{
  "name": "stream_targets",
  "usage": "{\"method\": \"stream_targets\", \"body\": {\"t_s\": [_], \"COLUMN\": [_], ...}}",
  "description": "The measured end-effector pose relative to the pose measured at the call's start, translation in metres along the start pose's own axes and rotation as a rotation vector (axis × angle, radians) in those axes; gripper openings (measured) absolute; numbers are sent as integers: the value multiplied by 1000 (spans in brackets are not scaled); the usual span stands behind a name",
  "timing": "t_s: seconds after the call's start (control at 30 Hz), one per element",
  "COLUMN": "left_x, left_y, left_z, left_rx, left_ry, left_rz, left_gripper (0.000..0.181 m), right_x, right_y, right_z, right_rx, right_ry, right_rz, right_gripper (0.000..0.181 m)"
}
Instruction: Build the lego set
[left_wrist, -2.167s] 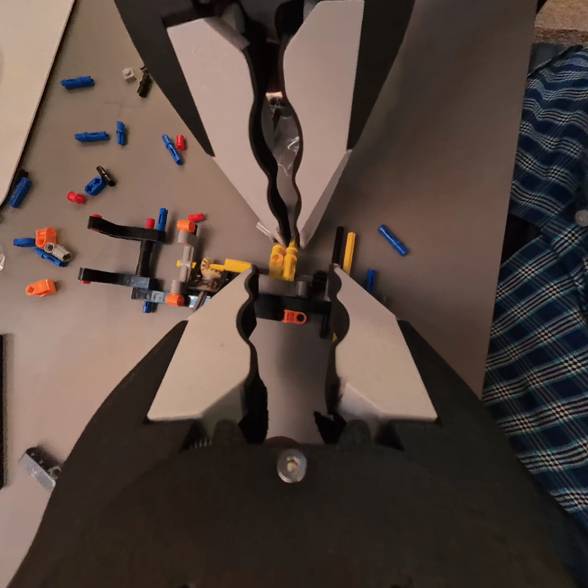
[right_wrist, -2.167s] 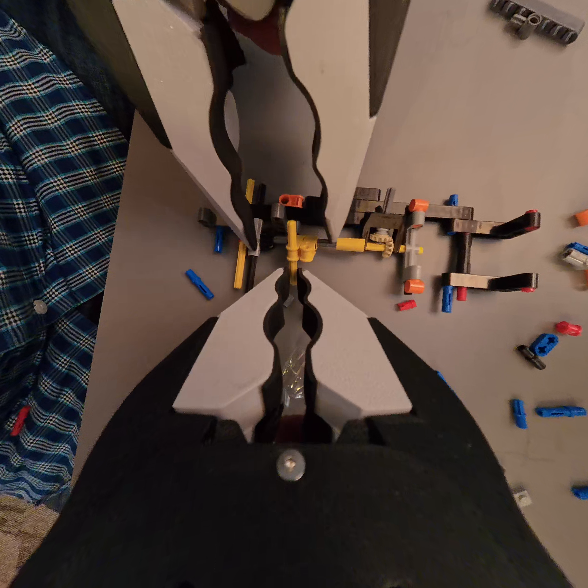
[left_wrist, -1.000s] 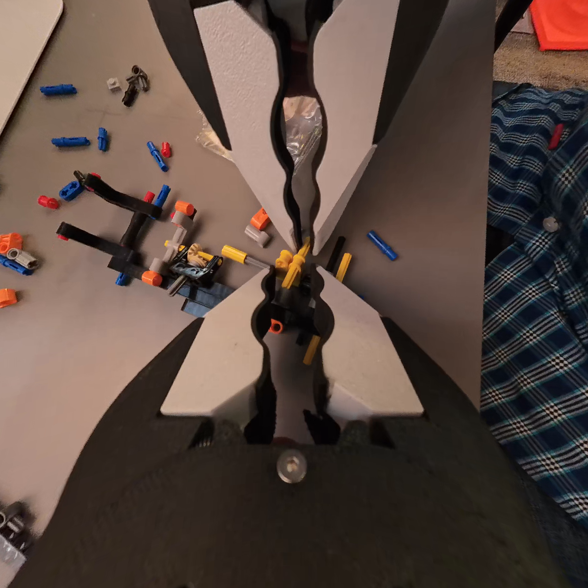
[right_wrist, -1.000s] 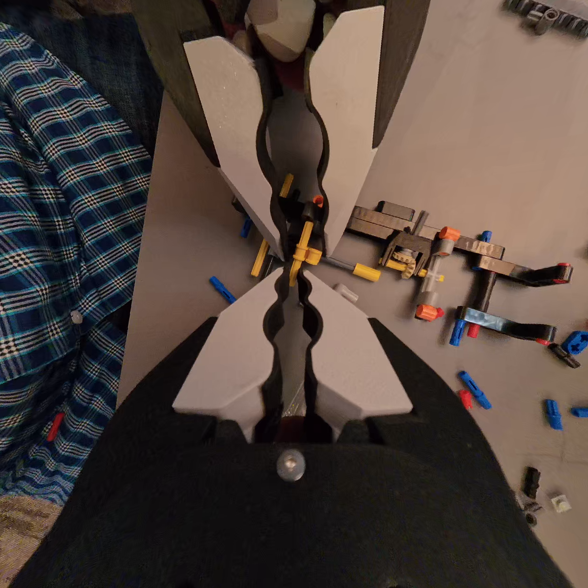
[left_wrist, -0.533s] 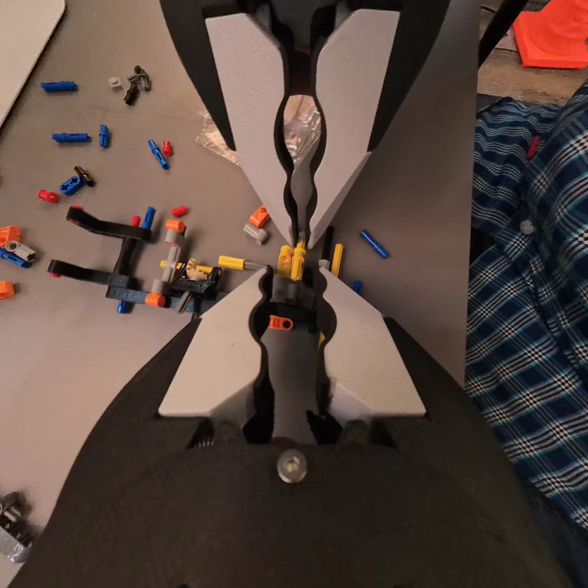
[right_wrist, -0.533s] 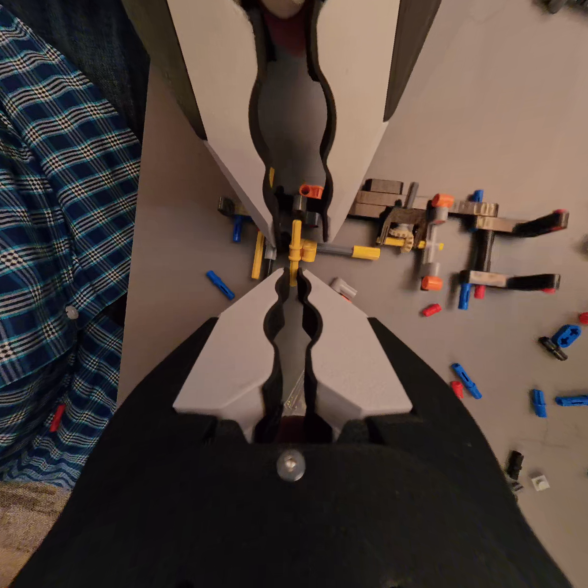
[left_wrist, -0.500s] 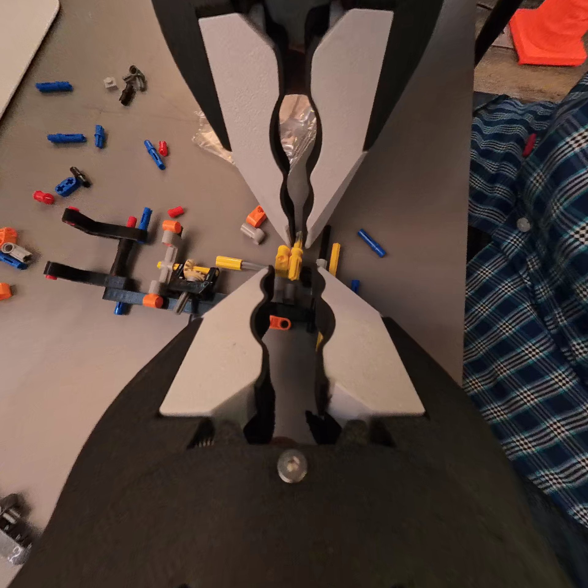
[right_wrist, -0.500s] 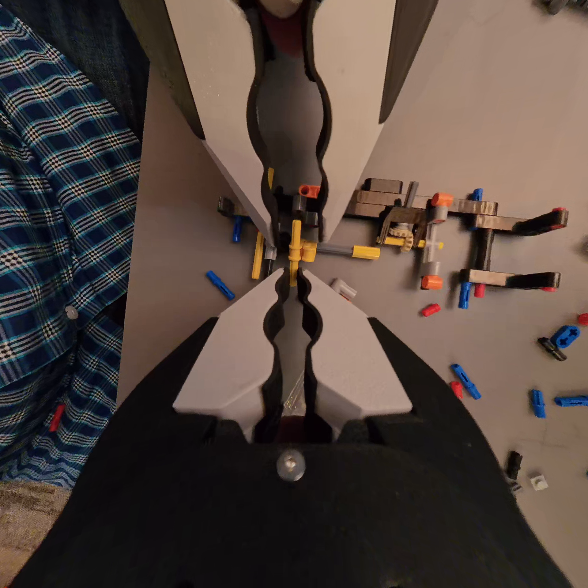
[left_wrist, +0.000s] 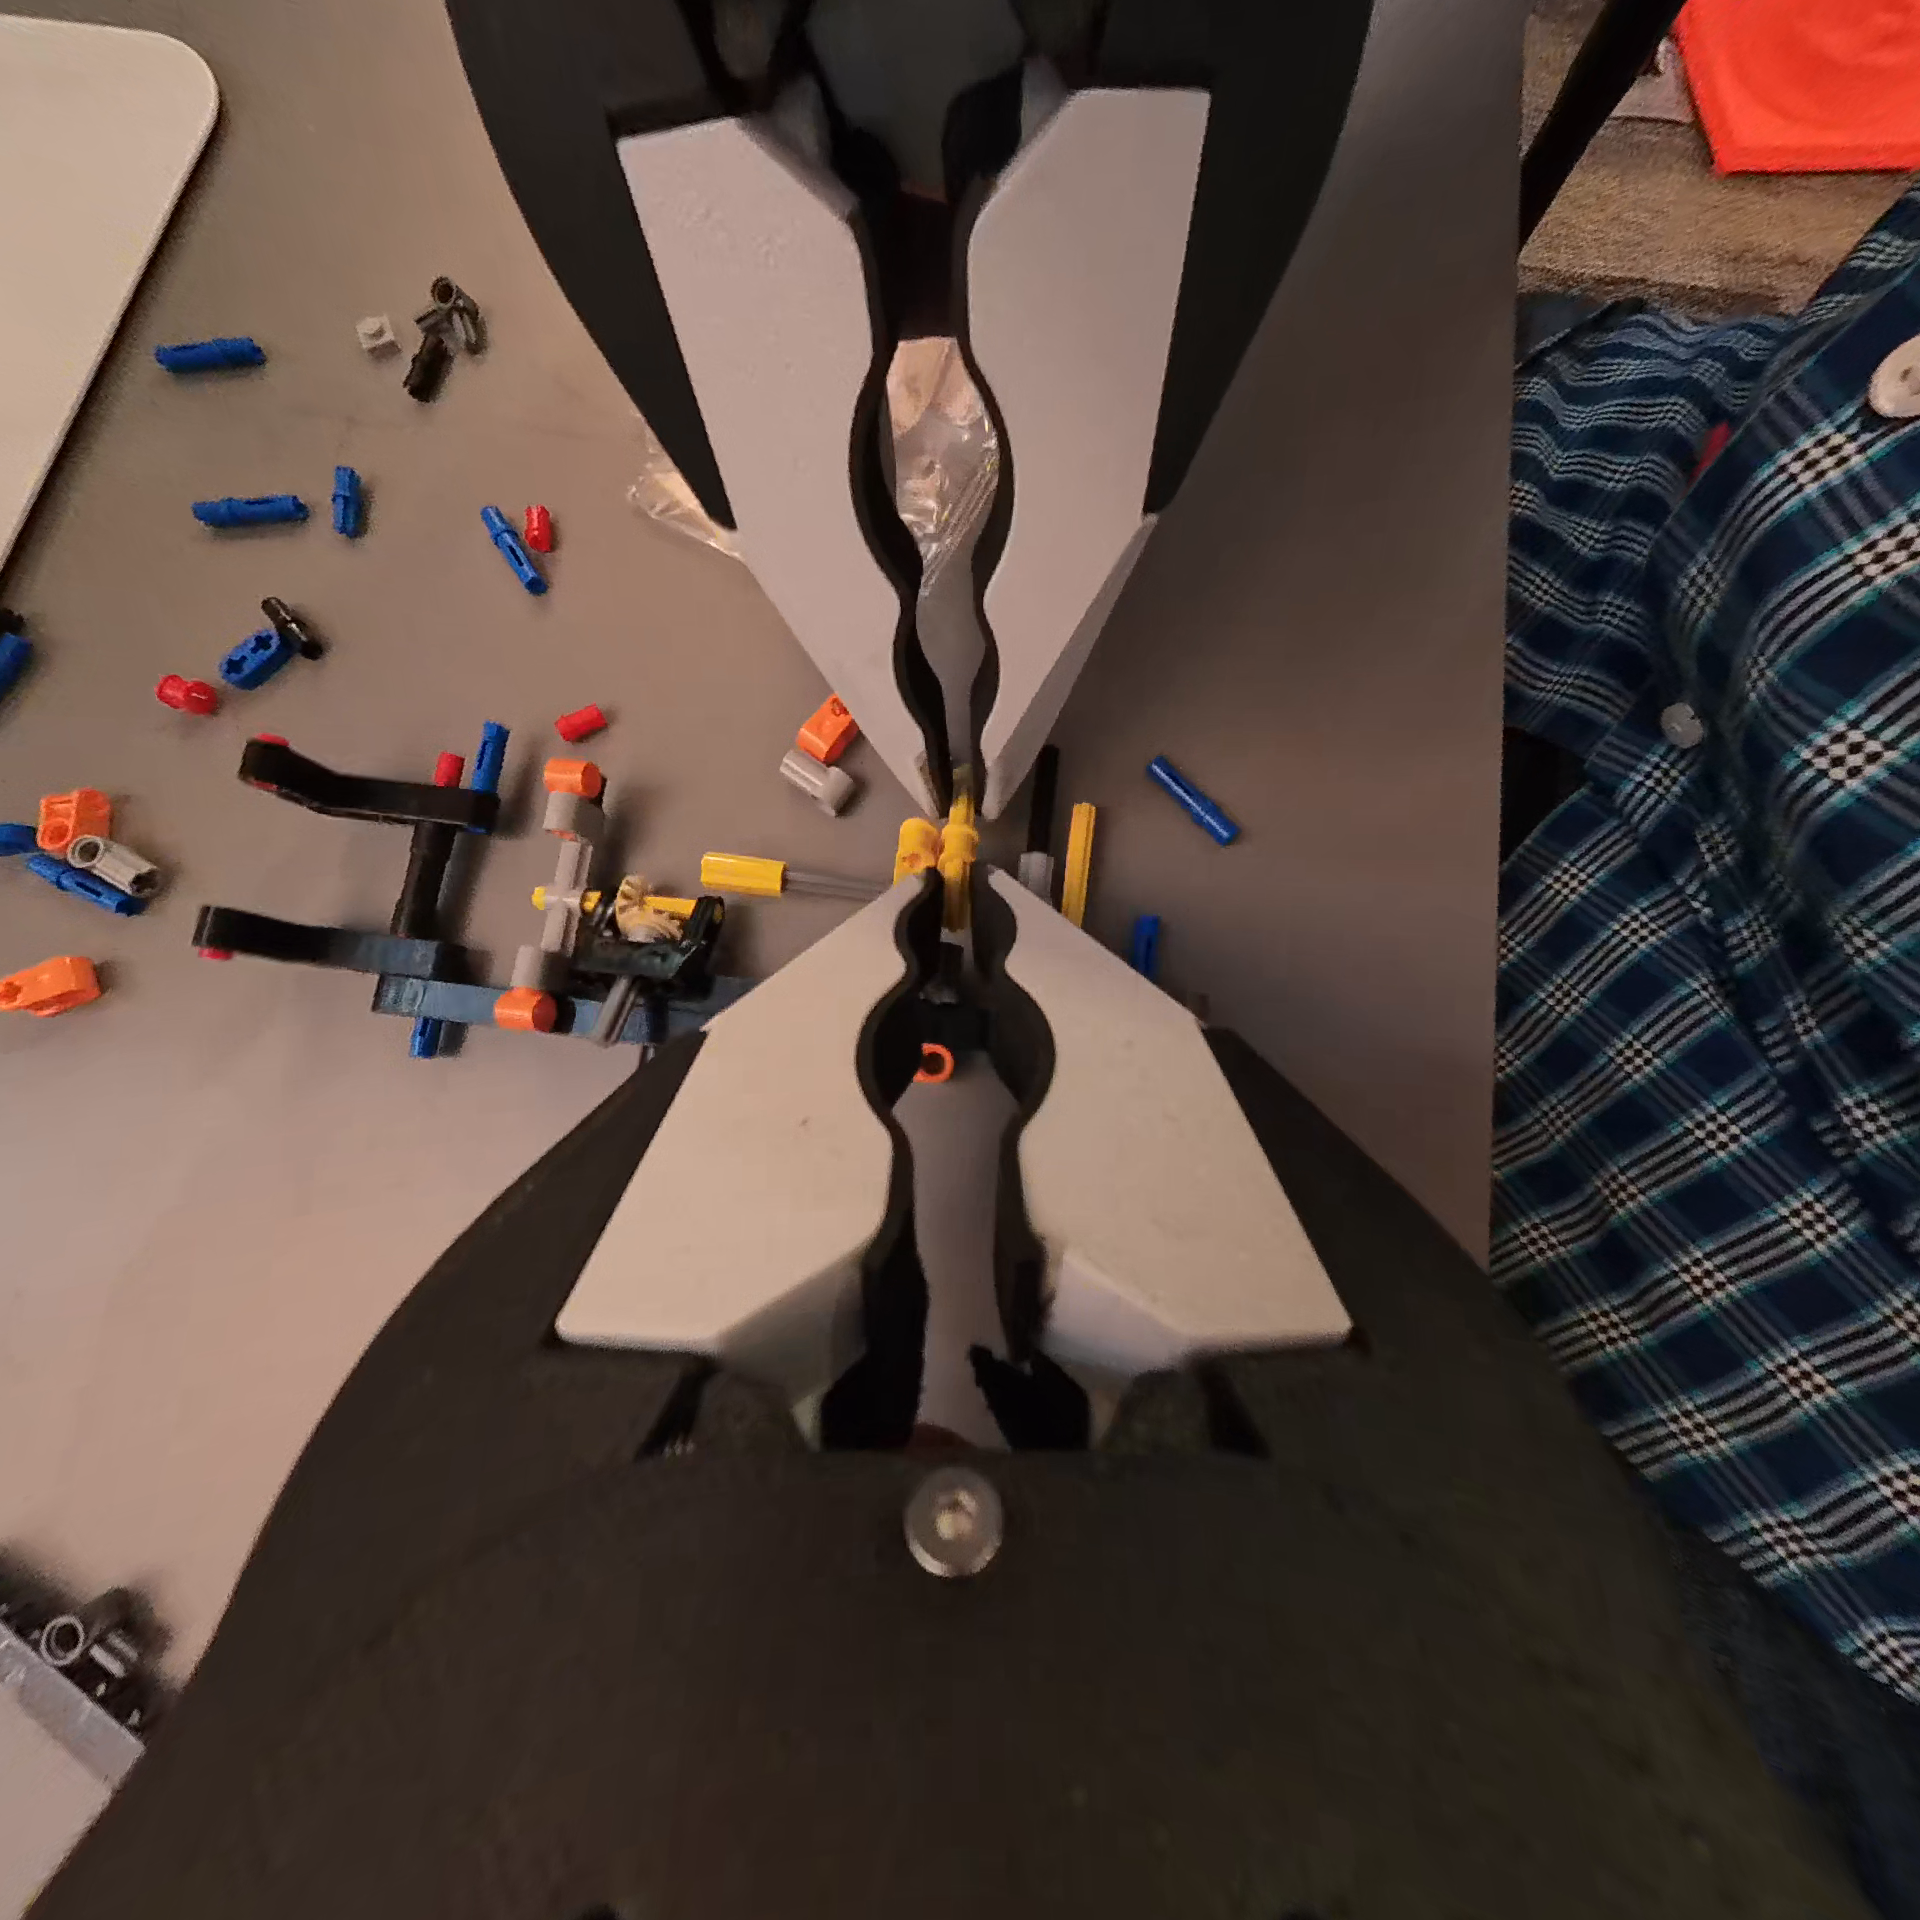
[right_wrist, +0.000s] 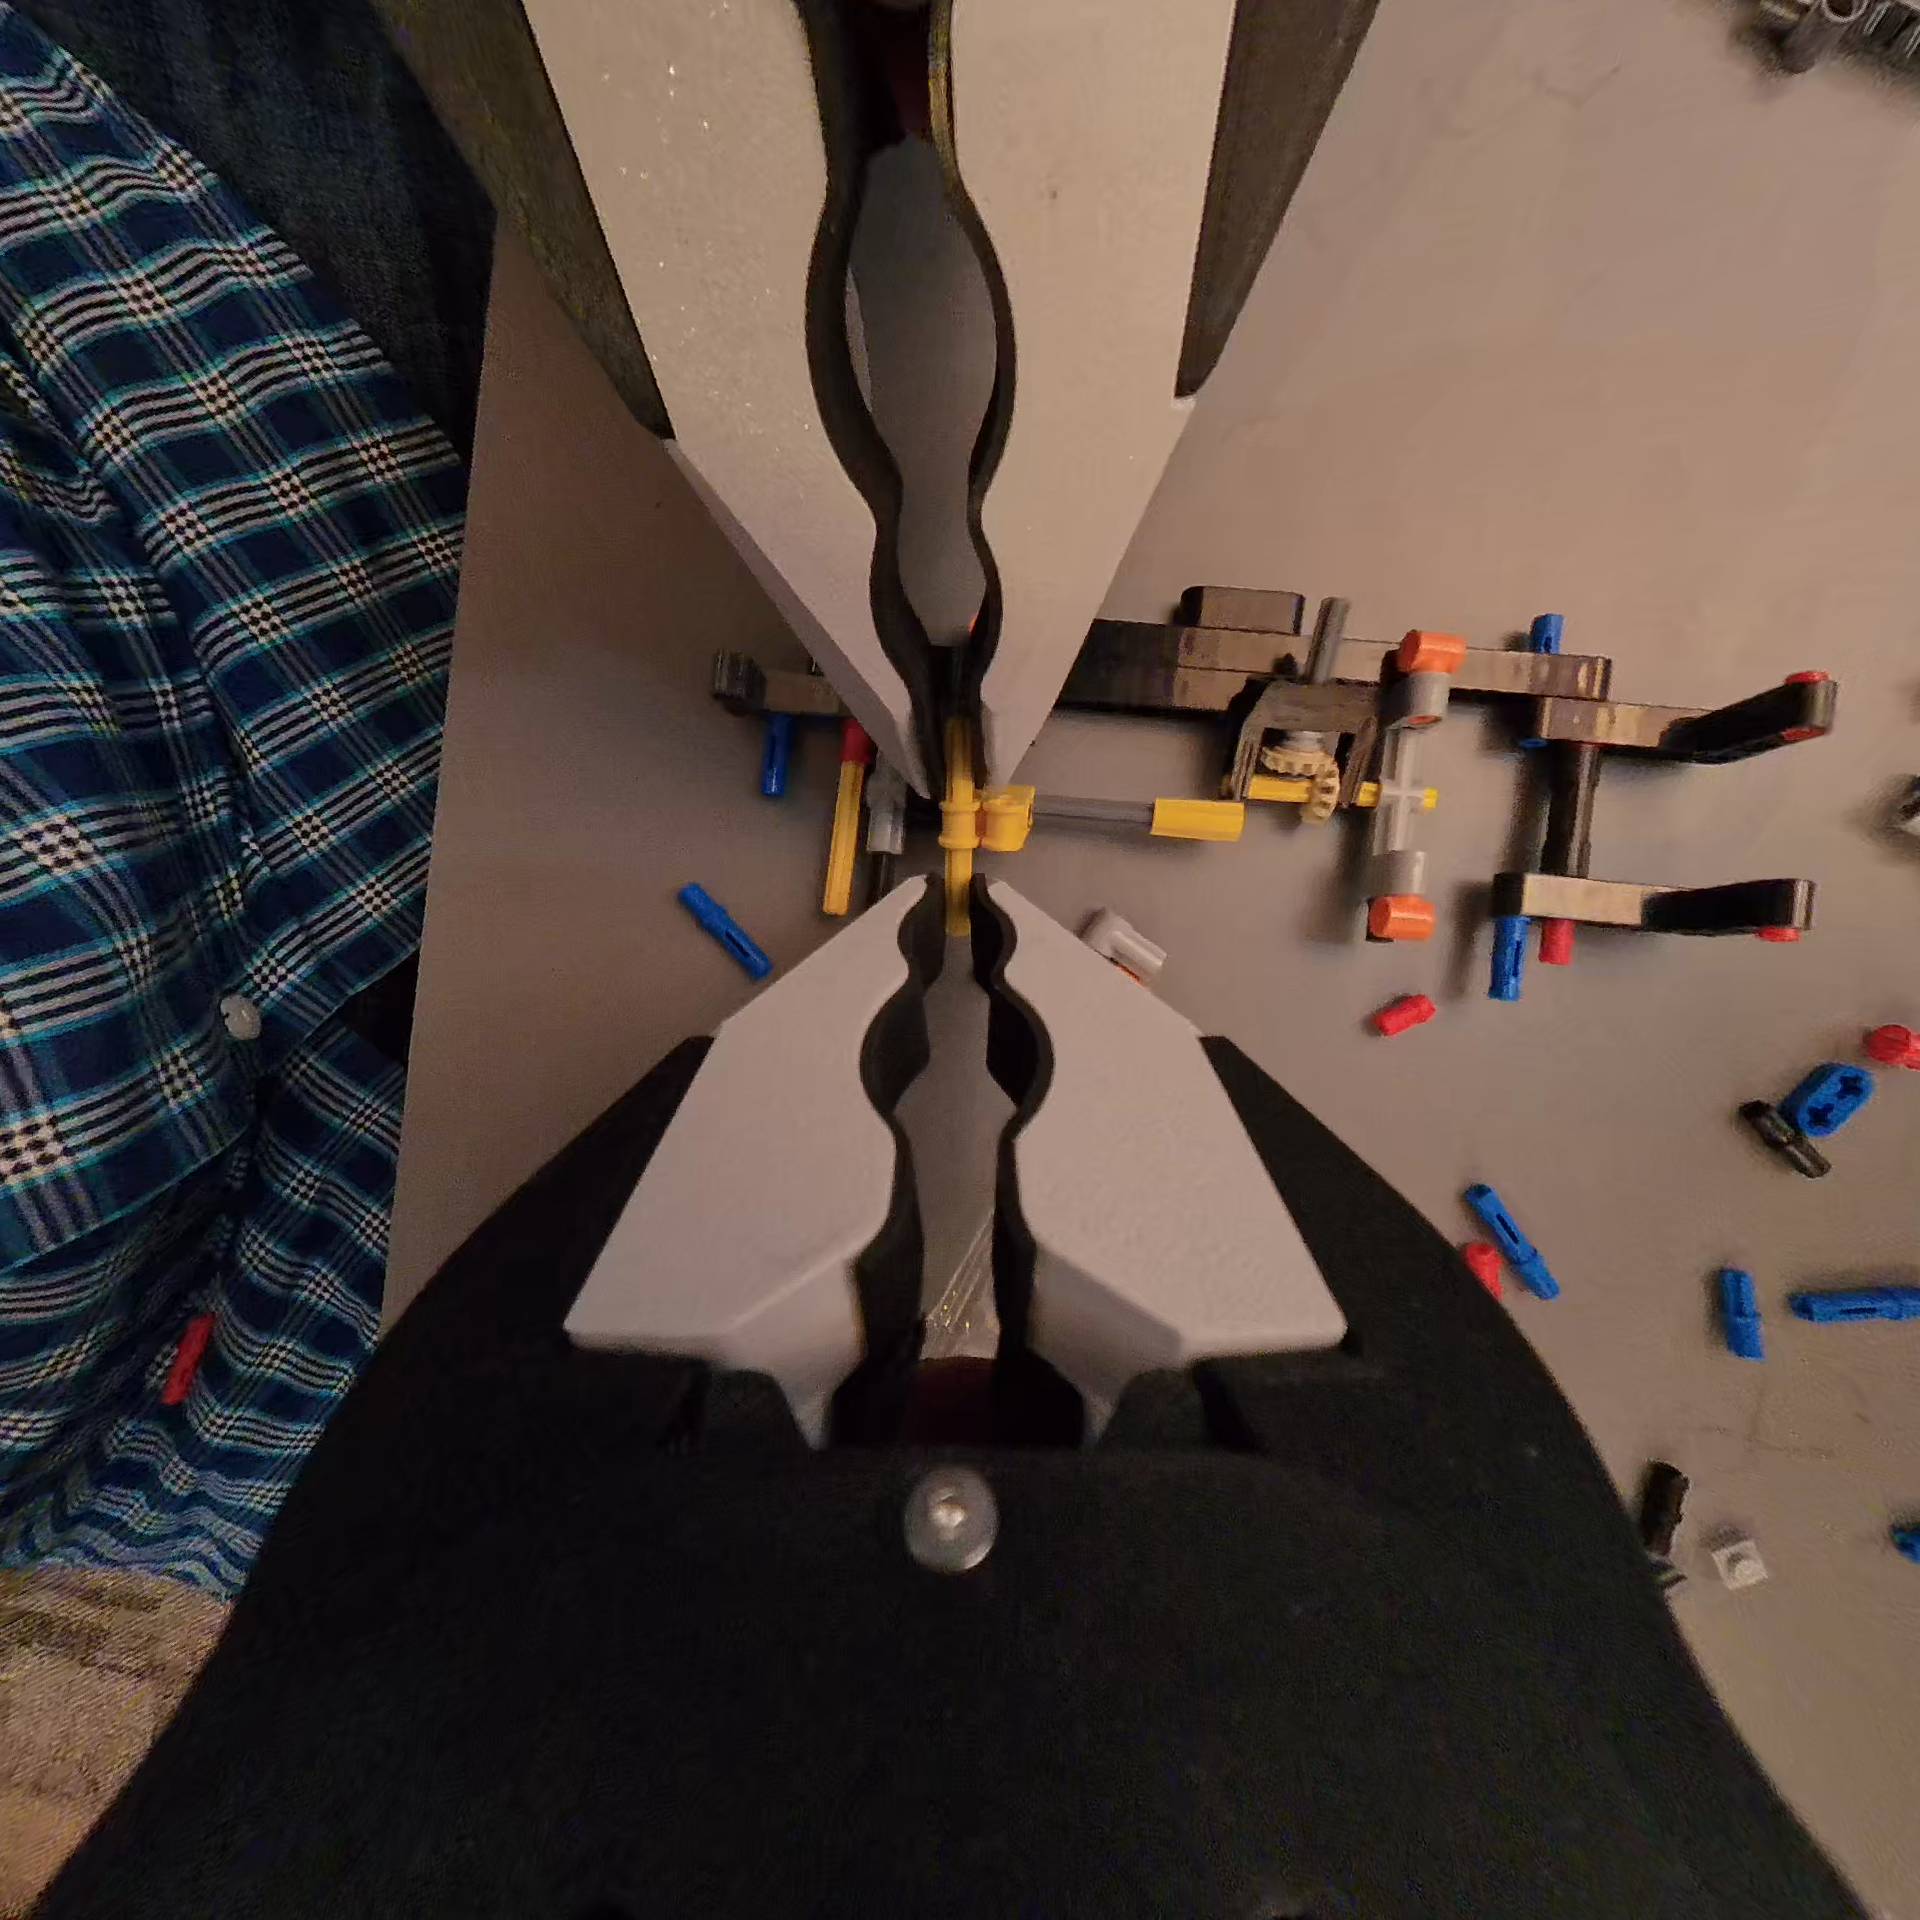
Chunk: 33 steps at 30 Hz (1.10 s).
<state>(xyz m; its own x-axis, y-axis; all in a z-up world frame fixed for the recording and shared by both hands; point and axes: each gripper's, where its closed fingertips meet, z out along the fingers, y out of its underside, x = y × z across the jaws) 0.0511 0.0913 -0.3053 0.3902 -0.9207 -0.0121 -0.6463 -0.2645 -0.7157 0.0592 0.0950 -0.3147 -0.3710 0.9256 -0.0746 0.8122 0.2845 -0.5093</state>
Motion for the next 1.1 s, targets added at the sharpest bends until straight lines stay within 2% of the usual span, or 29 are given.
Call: {"method": "stream_targets", "body": {"t_s": [1.1], "left_x": [3], "left_y": [-3], "left_z": [2], "left_rx": [100], "left_ry": [7], "left_rz": [-69], "left_gripper": [2], "right_x": [-2], "right_y": [2], "right_z": [-3], "right_rx": [52], "right_ry": [-47], "right_rz": [53], "right_gripper": [2]}}
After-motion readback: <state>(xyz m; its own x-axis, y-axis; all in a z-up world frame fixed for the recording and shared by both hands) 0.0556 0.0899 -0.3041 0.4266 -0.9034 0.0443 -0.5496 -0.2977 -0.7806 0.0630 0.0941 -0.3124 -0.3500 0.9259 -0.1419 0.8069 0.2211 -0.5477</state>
